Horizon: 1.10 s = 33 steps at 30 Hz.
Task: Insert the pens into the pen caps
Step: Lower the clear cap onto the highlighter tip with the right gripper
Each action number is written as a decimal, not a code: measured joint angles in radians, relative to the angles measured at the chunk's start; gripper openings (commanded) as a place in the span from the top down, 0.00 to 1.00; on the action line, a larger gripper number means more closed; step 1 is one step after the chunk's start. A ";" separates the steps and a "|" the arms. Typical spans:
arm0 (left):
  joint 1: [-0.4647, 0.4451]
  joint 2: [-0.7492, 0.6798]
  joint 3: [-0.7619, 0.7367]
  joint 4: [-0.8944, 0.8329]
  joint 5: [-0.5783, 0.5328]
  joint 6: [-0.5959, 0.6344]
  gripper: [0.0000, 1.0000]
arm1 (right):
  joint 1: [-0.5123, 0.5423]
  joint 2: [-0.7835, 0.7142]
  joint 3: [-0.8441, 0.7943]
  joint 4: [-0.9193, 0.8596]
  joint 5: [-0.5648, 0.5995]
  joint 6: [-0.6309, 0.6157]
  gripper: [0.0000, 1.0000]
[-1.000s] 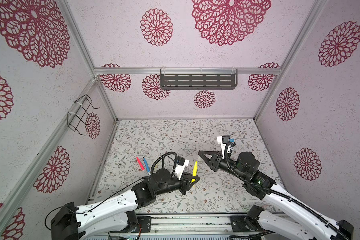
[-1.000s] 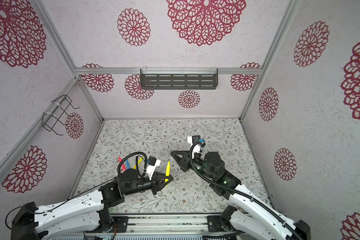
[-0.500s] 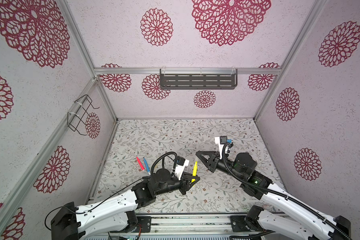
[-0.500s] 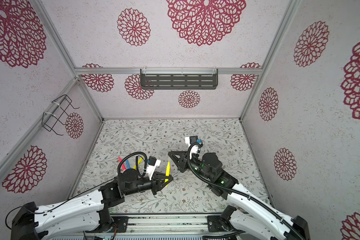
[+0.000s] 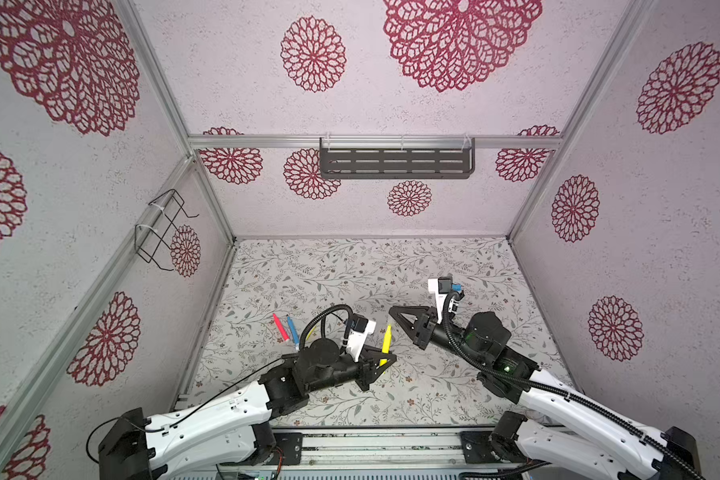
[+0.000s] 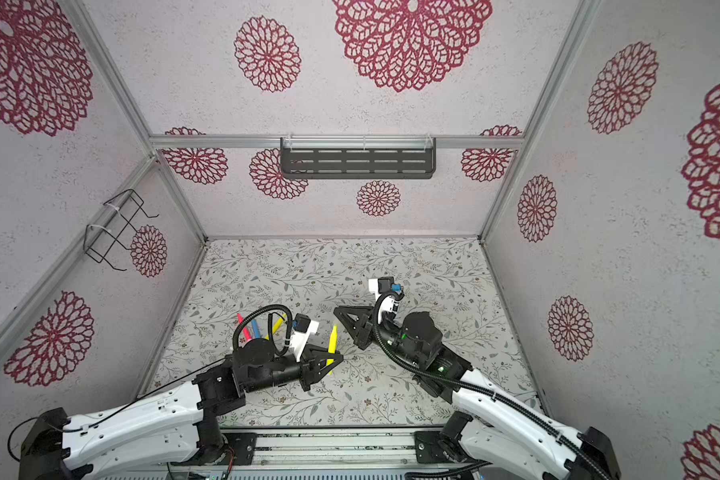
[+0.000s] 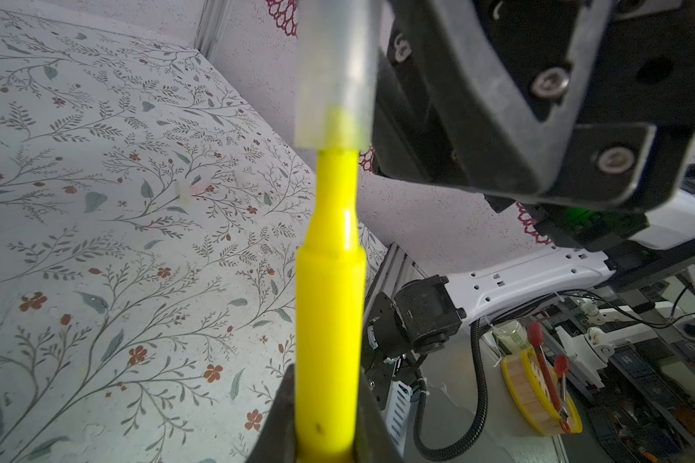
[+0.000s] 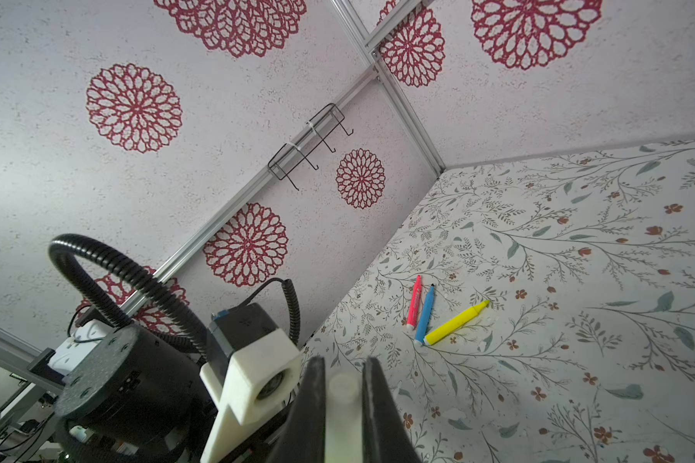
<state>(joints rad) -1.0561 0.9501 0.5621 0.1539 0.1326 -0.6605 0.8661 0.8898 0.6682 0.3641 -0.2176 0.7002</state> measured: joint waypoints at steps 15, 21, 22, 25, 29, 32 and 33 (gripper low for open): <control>0.000 -0.042 0.000 -0.023 0.013 0.022 1.00 | 0.021 -0.002 -0.020 0.038 -0.072 -0.027 0.84; -0.003 -0.085 0.000 -0.026 0.023 0.023 1.00 | 0.039 0.000 -0.020 0.069 -0.130 -0.037 0.71; -0.003 -0.093 0.000 -0.020 0.022 0.023 1.00 | 0.046 0.001 -0.020 0.065 -0.143 -0.044 0.66; -0.003 -0.113 0.000 -0.016 0.018 0.022 1.00 | 0.062 0.006 -0.023 0.062 -0.184 -0.052 0.43; -0.003 -0.122 0.000 -0.017 0.014 0.021 1.00 | 0.067 0.004 -0.026 0.066 -0.210 -0.054 0.35; -0.003 -0.128 0.000 -0.018 0.010 0.021 1.00 | 0.067 -0.016 -0.026 0.055 -0.210 -0.057 0.31; -0.003 -0.131 0.000 -0.019 0.008 0.021 1.00 | 0.067 -0.030 -0.026 0.041 -0.208 -0.062 0.30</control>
<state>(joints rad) -1.0588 0.8188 0.5621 0.1352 0.1402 -0.6392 0.9329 0.8597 0.6426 0.4049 -0.4259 0.6384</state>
